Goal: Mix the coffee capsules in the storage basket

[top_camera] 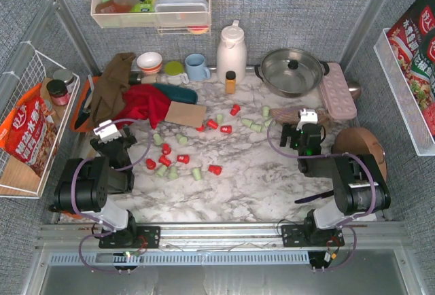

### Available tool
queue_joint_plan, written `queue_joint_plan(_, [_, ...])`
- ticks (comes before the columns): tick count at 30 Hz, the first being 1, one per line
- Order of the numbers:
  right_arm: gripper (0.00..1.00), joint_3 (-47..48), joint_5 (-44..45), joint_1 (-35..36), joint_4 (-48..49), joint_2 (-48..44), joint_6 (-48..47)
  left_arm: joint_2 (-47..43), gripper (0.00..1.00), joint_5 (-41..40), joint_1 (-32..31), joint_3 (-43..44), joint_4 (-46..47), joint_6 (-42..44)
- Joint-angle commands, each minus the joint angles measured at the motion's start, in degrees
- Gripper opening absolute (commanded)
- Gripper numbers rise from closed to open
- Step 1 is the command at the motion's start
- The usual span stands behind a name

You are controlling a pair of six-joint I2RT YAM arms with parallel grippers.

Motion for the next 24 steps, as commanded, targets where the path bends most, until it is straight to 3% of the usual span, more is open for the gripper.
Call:
queue_joint_plan(1, [0.99, -0.01, -0.33, 0.1, 1.36, -0.27, 0.18, 0.02, 0.99, -0.19, 0.07, 0.02, 1.3, -0.33])
queue_joint_plan(15, [0.99, -1.1, -0.52, 0.05, 5.64, 0.99, 0.21, 0.03, 0.99, -0.2, 0.0, -0.02, 1.3, -0.31])
queue_joint_plan(24, [0.99, 0.18, -0.46, 0.24, 1.32, -0.04, -0.13, 0.03, 0.99, -0.12, 0.0, 0.02, 1.29, -0.31])
